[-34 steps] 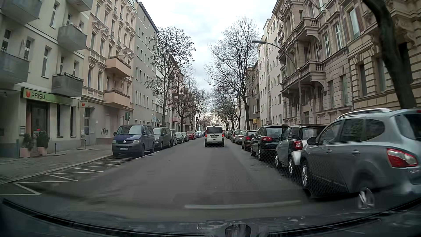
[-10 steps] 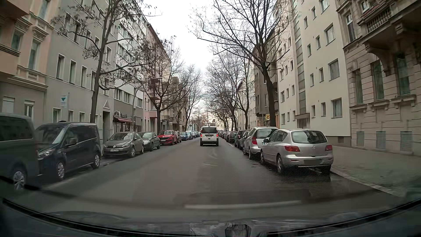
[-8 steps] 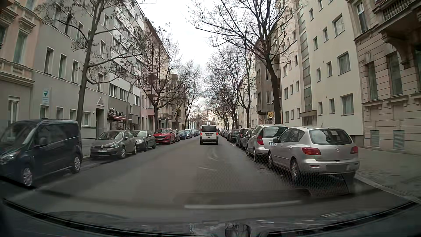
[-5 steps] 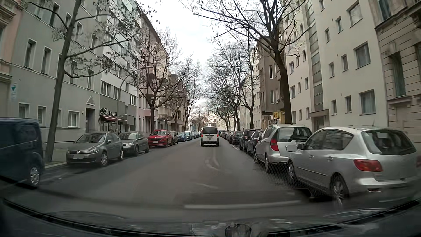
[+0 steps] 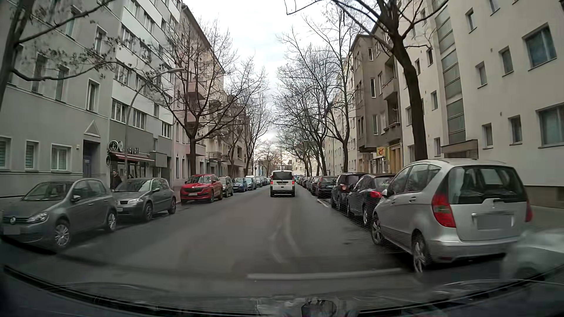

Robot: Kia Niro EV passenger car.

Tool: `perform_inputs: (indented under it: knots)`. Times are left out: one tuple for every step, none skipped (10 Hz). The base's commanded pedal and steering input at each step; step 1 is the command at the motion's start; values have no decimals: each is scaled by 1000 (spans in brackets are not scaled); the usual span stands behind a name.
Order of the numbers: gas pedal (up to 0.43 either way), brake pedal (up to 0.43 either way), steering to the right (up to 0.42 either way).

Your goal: Follow the waypoints while adhering to traffic rules and regulations

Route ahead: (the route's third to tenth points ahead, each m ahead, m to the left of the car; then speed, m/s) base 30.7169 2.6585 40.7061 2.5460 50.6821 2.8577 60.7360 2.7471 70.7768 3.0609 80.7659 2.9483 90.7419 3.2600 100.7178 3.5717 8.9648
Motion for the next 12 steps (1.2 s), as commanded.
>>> perform_inputs:
  knots:
    - [67,12,-3]
    - [20,12,-3]
    - [0,12,-3]
    - [0,12,-3]
    - [0,12,-2]
    - [0,12,-2]
    - [8,12,-2]
    - [8,12,-1]
    - [8,12,0]
    - [8,12,0]
    - [8,12,0]
    - [8,12,0]
